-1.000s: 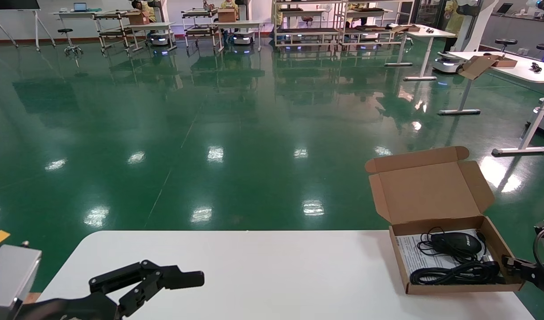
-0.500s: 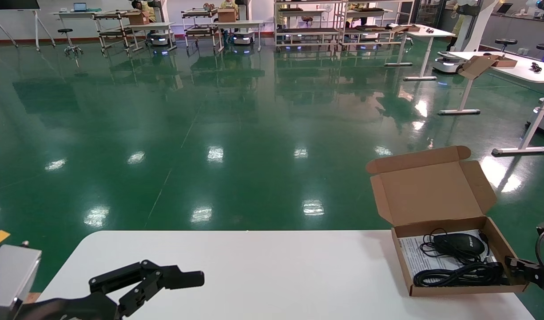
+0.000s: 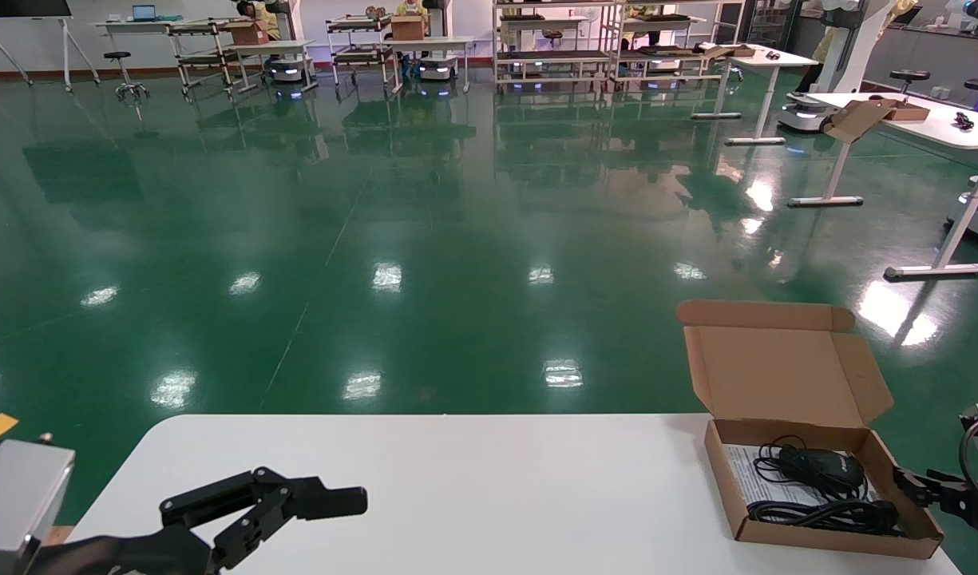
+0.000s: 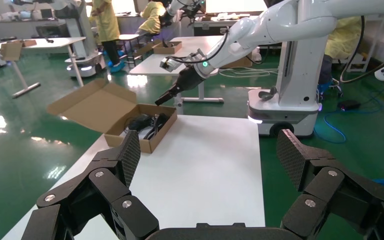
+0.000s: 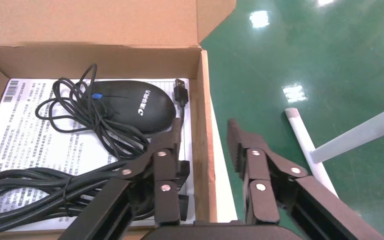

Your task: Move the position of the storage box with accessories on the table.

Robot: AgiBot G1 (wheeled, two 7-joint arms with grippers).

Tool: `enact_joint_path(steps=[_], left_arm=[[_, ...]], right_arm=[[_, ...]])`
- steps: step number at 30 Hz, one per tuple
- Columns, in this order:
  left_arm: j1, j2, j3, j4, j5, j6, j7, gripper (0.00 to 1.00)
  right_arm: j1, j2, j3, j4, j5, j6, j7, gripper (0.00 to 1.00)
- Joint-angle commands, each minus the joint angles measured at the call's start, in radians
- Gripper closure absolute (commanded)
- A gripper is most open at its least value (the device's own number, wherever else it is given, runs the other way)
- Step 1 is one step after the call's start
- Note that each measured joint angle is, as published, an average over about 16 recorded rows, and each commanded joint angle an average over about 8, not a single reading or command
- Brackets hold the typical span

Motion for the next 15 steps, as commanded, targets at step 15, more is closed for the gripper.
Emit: enact_joint_path(steps=[15], left_arm=[[0.000, 0.000, 0.000, 0.000, 0.000, 0.000, 0.000, 0.00]], right_arm=[[0.040, 0.010, 0.031, 0.032, 0.043, -0.011, -0.045, 0.00]])
